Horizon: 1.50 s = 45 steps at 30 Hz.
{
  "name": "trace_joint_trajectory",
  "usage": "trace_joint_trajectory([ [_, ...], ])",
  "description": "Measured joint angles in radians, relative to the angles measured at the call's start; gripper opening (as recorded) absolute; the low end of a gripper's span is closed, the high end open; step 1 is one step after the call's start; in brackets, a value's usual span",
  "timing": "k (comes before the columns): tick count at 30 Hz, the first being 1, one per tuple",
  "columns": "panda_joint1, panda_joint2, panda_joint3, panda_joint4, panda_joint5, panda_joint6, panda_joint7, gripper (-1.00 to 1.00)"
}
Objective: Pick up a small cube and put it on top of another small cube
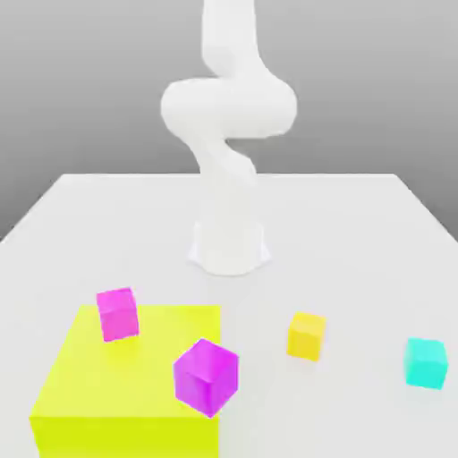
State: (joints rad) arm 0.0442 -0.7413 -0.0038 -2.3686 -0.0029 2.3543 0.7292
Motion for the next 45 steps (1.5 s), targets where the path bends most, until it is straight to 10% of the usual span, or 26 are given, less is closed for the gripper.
trace_joint_trajectory([
  [17, 0.367, 0.562, -0.029, -0.572, -0.002, 0.483, -0.655, 0.0],
  [24, 0.378, 0.908, 0.009, -0.577, 0.01, 0.758, -0.733, 0.0],
  [25, 0.38, 0.943, 0.007, -0.571, 0.009, 0.787, -0.732, -1.0],
  [33, 0.379, 0.929, 0.007, -0.574, 0.002, 0.774, -0.727, -1.0],
  [45, 0.308, 0.64, -0.026, -0.489, 0.001, 0.402, -0.67, -1.0],
])
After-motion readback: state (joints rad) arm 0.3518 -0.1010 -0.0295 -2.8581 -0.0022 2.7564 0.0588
